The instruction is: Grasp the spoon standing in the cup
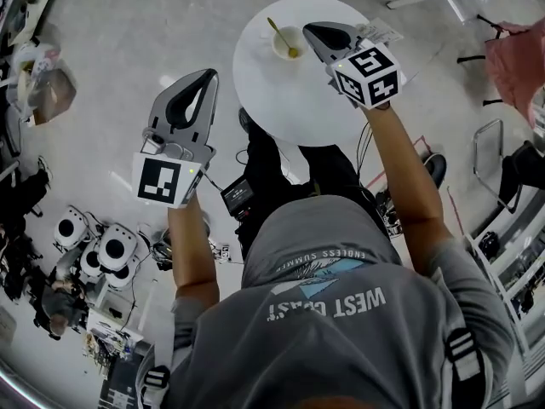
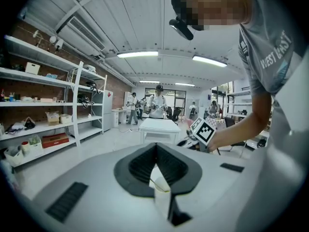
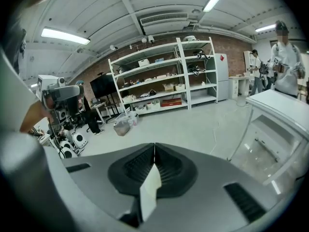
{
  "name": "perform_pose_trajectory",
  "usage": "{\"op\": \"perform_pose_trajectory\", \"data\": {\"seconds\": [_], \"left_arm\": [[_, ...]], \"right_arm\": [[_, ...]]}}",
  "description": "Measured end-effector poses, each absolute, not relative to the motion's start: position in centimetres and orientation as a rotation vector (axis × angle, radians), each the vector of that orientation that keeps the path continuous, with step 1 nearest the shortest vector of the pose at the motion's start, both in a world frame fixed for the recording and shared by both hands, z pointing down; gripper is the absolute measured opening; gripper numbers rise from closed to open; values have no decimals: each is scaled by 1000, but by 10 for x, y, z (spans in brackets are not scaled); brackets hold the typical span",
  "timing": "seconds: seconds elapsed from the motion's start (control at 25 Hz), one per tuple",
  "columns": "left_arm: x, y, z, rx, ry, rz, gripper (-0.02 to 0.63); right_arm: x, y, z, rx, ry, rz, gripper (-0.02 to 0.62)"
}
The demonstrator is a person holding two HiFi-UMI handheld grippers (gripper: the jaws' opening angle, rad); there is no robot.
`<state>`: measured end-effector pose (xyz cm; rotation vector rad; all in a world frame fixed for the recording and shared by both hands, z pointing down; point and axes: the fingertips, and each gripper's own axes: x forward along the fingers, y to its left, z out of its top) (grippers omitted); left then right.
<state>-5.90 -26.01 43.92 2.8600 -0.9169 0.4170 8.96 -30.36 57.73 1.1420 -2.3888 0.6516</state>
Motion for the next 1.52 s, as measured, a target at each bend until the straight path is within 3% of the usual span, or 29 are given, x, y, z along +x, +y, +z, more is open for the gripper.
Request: {"op": "perform_pose_trajectory", "data": {"seconds": [0.96, 1.24, 1.52], "left_arm": [[-79, -272, 499, 2728, -940, 425, 5], [-86, -275, 508, 2715, -955, 440, 5], [-87, -278, 510, 2701, -962, 442, 5]], "right_arm": [[55, -335, 706, 990, -2222, 767, 6], [53, -347, 723, 971, -2162, 759, 95], [51, -355, 733, 954, -2114, 744, 106]]}}
